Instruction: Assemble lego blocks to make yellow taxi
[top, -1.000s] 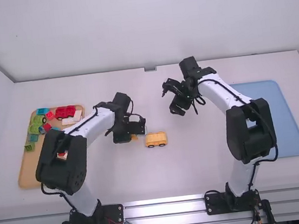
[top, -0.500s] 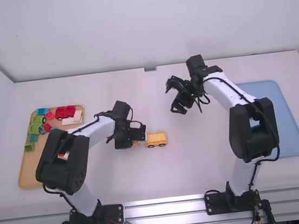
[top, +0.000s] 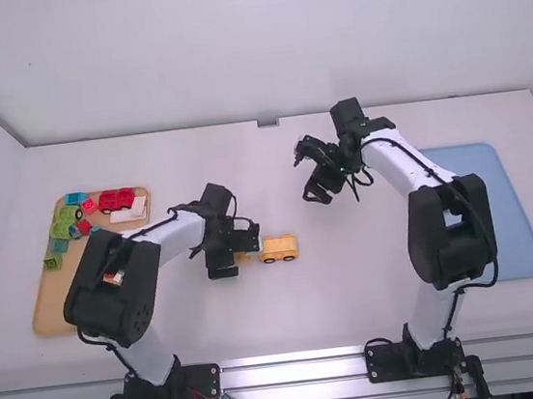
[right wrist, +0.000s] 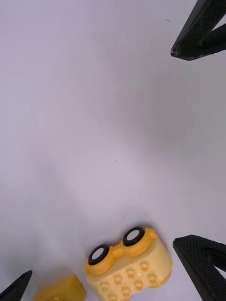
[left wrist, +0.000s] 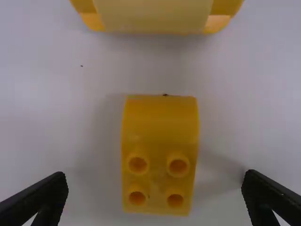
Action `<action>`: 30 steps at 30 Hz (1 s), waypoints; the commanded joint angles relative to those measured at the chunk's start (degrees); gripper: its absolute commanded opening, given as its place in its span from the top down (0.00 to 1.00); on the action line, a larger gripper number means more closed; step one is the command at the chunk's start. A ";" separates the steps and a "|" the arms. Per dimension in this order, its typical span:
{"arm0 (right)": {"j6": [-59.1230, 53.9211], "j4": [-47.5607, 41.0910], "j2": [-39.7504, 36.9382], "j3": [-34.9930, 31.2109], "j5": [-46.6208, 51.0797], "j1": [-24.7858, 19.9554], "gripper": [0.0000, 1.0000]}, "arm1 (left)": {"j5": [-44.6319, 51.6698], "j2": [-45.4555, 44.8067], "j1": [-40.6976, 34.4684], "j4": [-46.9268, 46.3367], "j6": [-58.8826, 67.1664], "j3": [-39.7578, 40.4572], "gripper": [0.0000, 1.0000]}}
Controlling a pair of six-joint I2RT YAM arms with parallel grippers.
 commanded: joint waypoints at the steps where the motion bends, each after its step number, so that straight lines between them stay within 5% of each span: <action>1: -0.24 -0.07 -1.53 1.16 -0.76 0.15 0.01 | -2.67 0.17 -0.13 -0.72 -1.86 1.88 0.01; 10: -1.31 0.37 -1.53 1.16 -0.96 0.15 0.01 | 14.25 -2.32 3.69 -11.85 10.93 9.40 0.01; 17: -9.18 -1.18 -1.53 0.76 -11.96 0.15 0.01 | 34.45 -2.36 11.67 -7.89 20.63 5.40 0.01; 30: -11.45 4.66 -1.53 -2.38 -12.48 0.15 0.01 | 35.10 -2.38 16.33 10.40 3.69 -6.45 0.01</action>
